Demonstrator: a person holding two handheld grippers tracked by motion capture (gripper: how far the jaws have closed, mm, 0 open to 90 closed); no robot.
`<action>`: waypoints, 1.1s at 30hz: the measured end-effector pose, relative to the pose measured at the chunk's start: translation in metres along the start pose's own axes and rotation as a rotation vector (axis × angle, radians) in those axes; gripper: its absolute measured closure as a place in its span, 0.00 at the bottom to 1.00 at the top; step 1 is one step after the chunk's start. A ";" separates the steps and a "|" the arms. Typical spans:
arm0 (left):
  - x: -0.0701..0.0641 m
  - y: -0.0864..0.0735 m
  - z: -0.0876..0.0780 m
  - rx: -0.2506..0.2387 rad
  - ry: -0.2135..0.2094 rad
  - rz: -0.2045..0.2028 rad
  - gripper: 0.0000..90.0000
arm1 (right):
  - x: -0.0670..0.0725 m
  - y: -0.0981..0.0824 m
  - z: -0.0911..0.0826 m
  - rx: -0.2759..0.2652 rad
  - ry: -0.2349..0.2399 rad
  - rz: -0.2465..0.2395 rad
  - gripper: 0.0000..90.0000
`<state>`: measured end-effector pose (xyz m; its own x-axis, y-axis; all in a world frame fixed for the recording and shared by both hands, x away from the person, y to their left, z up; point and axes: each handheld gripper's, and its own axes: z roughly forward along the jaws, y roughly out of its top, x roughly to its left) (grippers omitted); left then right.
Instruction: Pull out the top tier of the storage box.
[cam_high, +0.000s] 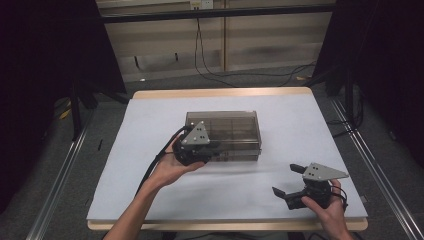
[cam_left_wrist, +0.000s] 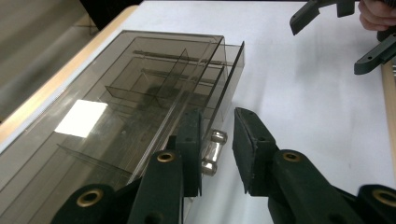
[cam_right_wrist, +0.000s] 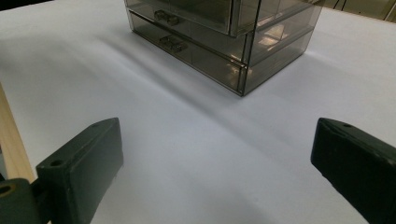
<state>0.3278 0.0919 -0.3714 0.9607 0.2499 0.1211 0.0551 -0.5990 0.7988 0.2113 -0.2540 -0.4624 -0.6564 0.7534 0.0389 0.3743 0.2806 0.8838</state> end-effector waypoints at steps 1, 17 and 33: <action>0.003 0.000 0.000 0.000 -0.021 -0.006 0.80 | 0.000 0.000 0.000 0.000 0.000 0.000 0.03; 0.027 -0.005 0.015 0.149 -0.146 0.012 0.60 | 0.001 0.000 0.000 0.004 0.005 0.003 0.03; 0.022 -0.005 0.035 0.235 -0.120 0.053 0.64 | 0.000 0.000 0.001 0.006 0.007 0.003 0.03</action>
<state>0.3580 0.0735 -0.3932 0.9885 0.1300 0.0767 0.0525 -0.7725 0.6328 0.2121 -0.2535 -0.4628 -0.6594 0.7505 0.0450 0.3805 0.2815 0.8809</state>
